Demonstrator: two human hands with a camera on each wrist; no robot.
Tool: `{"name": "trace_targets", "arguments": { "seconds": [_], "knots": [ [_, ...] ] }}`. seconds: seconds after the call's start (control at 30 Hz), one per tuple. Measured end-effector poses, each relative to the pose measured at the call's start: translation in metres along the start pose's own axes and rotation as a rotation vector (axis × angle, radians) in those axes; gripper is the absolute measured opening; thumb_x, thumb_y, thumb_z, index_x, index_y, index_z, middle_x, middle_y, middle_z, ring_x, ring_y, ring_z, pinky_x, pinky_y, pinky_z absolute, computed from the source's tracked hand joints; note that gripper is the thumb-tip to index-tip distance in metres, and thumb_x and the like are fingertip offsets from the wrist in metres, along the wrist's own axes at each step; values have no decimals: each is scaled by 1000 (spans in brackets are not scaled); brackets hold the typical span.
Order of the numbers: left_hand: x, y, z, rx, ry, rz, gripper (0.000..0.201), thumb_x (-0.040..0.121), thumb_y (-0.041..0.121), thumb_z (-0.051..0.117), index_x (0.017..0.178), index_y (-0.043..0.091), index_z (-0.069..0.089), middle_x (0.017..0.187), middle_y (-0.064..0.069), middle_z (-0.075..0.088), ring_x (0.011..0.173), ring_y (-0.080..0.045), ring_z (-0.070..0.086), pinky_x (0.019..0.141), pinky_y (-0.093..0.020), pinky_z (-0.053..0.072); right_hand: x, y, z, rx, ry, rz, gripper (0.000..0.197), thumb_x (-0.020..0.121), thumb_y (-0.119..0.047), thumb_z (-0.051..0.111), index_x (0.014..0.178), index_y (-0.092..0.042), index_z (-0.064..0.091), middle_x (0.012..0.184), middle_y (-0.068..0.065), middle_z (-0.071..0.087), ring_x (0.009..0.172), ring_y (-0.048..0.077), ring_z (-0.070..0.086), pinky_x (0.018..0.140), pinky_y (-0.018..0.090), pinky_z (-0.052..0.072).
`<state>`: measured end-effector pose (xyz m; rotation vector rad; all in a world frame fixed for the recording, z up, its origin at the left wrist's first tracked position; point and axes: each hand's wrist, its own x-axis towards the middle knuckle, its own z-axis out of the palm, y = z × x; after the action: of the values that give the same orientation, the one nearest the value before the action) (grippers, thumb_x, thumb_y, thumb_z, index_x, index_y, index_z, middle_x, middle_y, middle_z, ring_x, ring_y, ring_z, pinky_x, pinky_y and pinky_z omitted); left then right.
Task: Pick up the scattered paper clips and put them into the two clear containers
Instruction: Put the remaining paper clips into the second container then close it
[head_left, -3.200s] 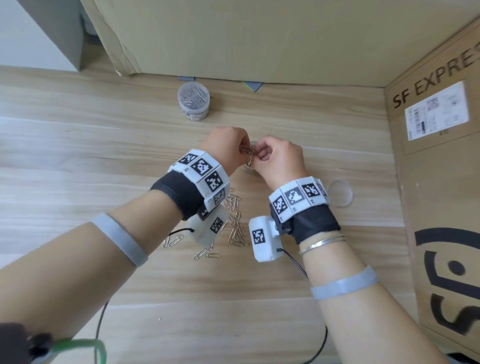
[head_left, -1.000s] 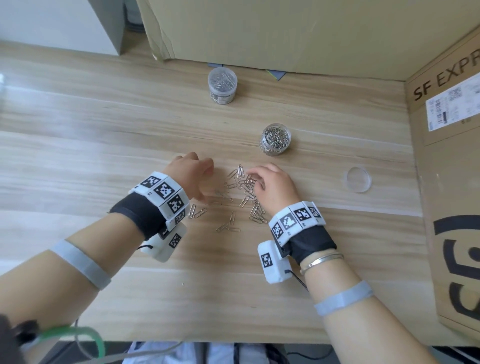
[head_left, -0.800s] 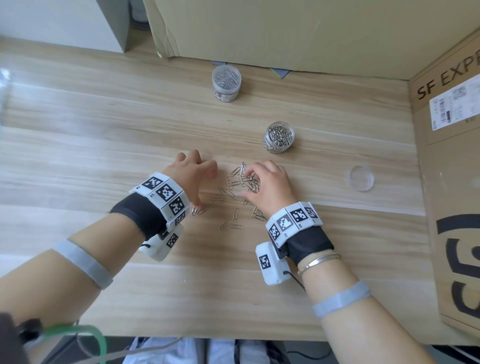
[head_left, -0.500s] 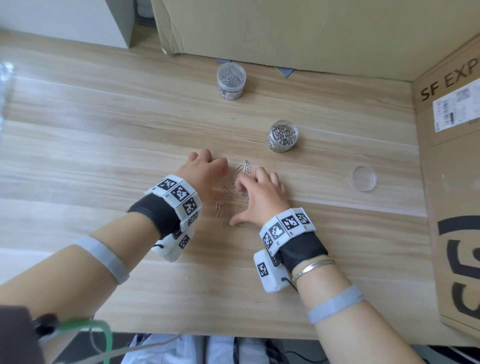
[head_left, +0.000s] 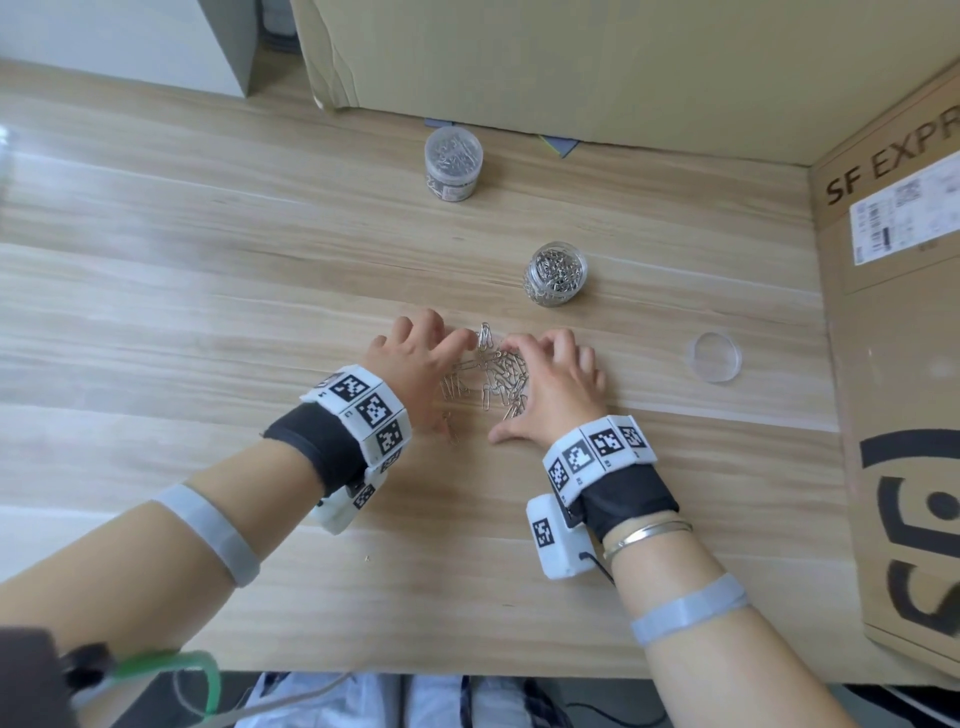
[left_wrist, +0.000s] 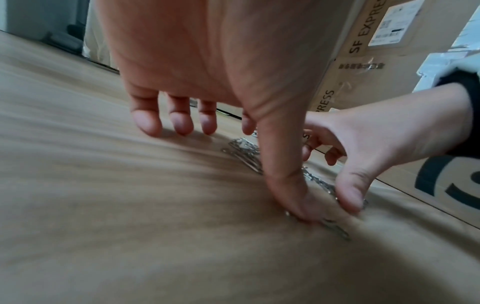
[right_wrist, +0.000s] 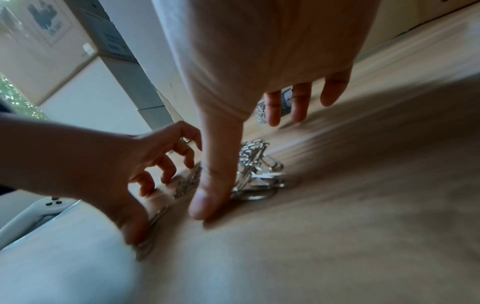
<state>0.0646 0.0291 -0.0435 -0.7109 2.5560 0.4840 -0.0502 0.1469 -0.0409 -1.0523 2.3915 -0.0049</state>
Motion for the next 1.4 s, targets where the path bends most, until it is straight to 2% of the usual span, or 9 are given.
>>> {"name": "trace_targets", "arguments": {
  "seconds": [0.13,0.2,0.37,0.5,0.63,0.9,1.17,1.3,1.4],
  "knots": [
    [10,3,1,-177,62,-42,92,61,37,81,135,28,28,129,-5,36,117,-26,43,95,-39,45,5,2,2,123,34,15,102,48,-43,88,136,-38,36,126,3,38,115,25,38,100,32,34],
    [15,4,0,-253,70,-26,84,69,33,77,137,25,29,130,-7,37,119,-27,43,97,-40,45,10,3,1,186,35,22,93,57,-37,86,138,-29,40,127,6,42,117,25,41,101,30,34],
    [26,8,-5,-347,104,25,65,76,26,72,132,14,43,129,-10,45,114,-29,52,94,-35,42,20,-2,-3,215,30,-33,52,75,-17,75,123,-16,57,123,4,54,110,20,56,88,20,36],
    [32,13,-8,-348,102,40,47,80,16,68,123,9,52,124,-11,51,109,-30,55,90,-33,43,23,-6,-5,219,64,-55,30,79,-9,67,109,-12,64,111,6,63,100,23,60,84,28,43],
    [35,18,-8,-358,101,59,30,83,11,62,112,5,58,115,-14,56,103,-32,58,87,-37,44,27,-8,-9,180,52,-51,22,81,-9,61,103,-13,65,103,7,66,96,25,61,81,30,45],
    [45,21,-14,-284,-15,59,27,87,12,55,113,7,59,113,-13,58,104,-30,57,86,-34,44,33,-9,-16,264,-10,27,18,78,-11,62,95,-16,67,91,3,71,93,23,64,77,27,47],
    [52,26,-22,-283,-38,54,25,88,16,55,112,7,59,113,-13,58,104,-30,58,85,-33,44,37,-4,-21,331,-7,36,16,75,-7,62,89,-15,67,60,-10,51,75,18,57,66,21,40],
    [59,34,-37,-316,29,80,23,88,16,57,108,7,61,110,-14,61,102,-31,59,86,-35,45,41,5,-35,405,80,30,13,75,-7,65,86,-14,68,68,-6,57,69,12,54,63,18,38],
    [69,42,-55,-331,95,98,22,88,15,56,107,6,61,110,-15,62,103,-31,58,87,-36,44,49,12,-53,435,149,16,14,75,-8,65,88,-14,69,68,-6,57,66,10,53,53,15,36]
  ]
}}
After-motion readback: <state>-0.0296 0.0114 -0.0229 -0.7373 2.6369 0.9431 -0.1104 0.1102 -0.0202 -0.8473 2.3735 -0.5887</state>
